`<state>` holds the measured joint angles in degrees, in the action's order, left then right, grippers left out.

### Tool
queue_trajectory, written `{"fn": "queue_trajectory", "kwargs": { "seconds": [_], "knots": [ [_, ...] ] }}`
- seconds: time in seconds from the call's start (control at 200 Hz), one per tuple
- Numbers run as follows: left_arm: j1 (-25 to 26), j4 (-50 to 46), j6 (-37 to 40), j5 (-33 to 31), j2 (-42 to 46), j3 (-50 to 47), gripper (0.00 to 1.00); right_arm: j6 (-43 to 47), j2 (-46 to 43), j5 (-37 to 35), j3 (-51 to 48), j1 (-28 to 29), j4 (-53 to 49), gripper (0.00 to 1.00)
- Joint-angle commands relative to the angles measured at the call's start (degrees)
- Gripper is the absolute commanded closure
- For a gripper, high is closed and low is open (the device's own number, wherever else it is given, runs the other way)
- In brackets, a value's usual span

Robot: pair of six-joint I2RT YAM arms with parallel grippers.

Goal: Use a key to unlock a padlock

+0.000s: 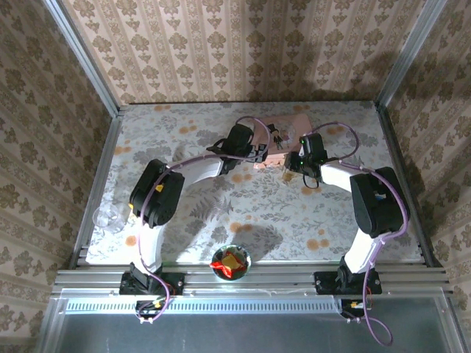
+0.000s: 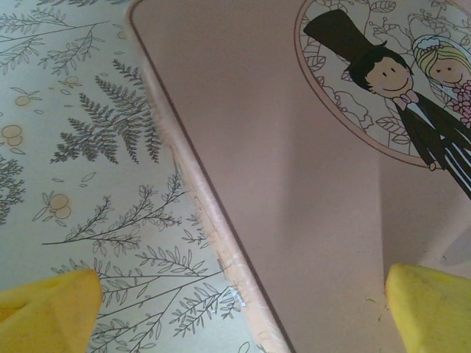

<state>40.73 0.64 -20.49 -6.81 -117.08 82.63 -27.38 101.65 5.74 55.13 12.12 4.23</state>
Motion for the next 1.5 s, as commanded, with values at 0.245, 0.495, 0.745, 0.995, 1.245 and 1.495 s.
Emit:
{"fn": "queue_trajectory", "kwargs": {
  "seconds": [0.245, 0.495, 0.745, 0.995, 1.245, 1.495],
  "knots": [
    [-0.22, -6.38, 3.17, -1.45, -1.4, 1.16, 0.01, -3.76, -4.01, 1.11, -6.39, -0.24, 2.74, 0.68],
    [-0.3, -6.53, 2.32, -0.43, -0.86, -0.63, 0.03, -6.33, -8.31, 0.84, -12.0, 0.76, 5.58, 0.56],
    [-0.53, -6.01, 1.27, 0.12, -0.6, -0.54, 0.02, -3.4, -8.37, -9.8, -9.65, 7.05, -1.83, 0.32],
    [-0.62, -6.01, 0.45, 0.58, -0.67, -0.63, 0.02, -3.17, -2.39, -20.32, -1.87, 13.04, -9.65, 0.24],
    [-0.73, -5.96, -0.06, 0.83, -0.69, -0.76, 0.02, -5.72, 3.41, -26.07, 4.07, 14.86, -15.65, 0.27],
    [-0.93, -5.66, -0.51, 1.36, -0.86, -0.84, 0.02, -7.96, 5.13, -26.52, 3.86, 14.9, -16.24, 0.38]
  ]
}}
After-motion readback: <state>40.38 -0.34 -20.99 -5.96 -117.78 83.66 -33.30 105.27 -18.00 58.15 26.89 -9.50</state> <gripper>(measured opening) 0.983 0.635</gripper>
